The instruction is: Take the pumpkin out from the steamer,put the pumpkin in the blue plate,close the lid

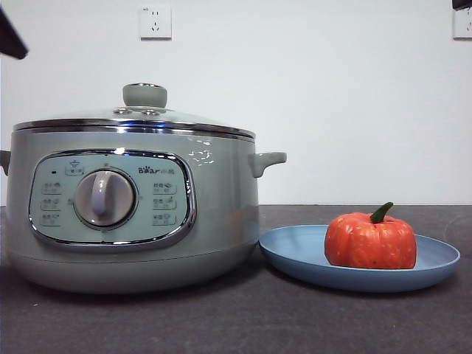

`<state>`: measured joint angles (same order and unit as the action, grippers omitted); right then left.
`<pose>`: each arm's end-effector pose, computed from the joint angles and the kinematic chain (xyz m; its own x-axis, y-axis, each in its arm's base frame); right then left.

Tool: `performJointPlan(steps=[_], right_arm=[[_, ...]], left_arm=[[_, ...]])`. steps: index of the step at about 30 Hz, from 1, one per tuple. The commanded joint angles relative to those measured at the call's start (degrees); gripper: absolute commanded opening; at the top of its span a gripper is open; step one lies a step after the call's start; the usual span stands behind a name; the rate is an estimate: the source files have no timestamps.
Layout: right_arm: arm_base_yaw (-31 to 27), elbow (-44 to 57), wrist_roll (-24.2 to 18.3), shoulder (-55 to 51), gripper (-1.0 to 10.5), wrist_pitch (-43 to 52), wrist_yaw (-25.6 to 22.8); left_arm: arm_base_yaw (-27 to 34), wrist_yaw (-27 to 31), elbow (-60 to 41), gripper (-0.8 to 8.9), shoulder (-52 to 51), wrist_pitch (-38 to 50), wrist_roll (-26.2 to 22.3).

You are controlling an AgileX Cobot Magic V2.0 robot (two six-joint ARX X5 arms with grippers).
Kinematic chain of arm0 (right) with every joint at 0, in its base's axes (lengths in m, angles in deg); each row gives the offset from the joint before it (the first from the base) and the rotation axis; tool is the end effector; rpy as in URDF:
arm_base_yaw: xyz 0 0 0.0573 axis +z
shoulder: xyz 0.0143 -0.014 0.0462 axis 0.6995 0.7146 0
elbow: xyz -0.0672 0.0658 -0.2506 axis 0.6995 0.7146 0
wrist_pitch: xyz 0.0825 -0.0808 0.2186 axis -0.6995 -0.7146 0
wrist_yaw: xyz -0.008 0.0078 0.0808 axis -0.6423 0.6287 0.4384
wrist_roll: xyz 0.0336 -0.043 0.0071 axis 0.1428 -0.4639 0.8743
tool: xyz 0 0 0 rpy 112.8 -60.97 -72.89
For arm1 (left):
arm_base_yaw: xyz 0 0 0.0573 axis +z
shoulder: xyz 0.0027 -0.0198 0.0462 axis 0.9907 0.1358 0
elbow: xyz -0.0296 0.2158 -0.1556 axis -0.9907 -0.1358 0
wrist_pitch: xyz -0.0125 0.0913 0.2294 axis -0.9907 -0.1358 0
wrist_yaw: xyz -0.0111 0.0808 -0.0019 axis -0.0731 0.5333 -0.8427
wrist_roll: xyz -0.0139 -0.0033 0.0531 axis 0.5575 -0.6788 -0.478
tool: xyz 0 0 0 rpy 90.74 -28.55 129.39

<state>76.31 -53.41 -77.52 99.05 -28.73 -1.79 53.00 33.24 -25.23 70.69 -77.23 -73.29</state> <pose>0.1065 0.0567 0.2885 0.9442 0.2798 -0.1739 -0.2612 0.9575 0.1224 0.1128 -0.0595 0.2829 0.8321 -0.3484 -0.4317 0.4079 0.9116 0.0505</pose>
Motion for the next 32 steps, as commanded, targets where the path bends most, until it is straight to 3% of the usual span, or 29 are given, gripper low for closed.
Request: performJointPlan(steps=[1,5,14,21,32], right_arm=[[0.0,0.2,0.5,-0.1,0.0,0.3,-0.2],[0.0,0.2,0.5,0.0,0.0,0.3,-0.2],[0.0,0.2,0.5,-0.1,0.0,0.3,-0.2],[0.0,0.2,0.5,-0.1,0.0,0.3,-0.2],[0.0,0.2,0.5,-0.1,0.0,0.3,-0.2]], left_arm=[[1.3,-0.2,-0.1,-0.03,-5.8,-4.7,0.2],[7.3,-0.2,-2.7,-0.03,-16.1,-5.5,0.7],[23.4,-0.7,-20.4,-0.03,-31.6,11.7,0.9],[26.3,-4.9,-30.0,-0.03,-32.1,14.8,1.0],[27.1,-4.8,-36.5,-0.03,-32.9,15.7,5.1]])
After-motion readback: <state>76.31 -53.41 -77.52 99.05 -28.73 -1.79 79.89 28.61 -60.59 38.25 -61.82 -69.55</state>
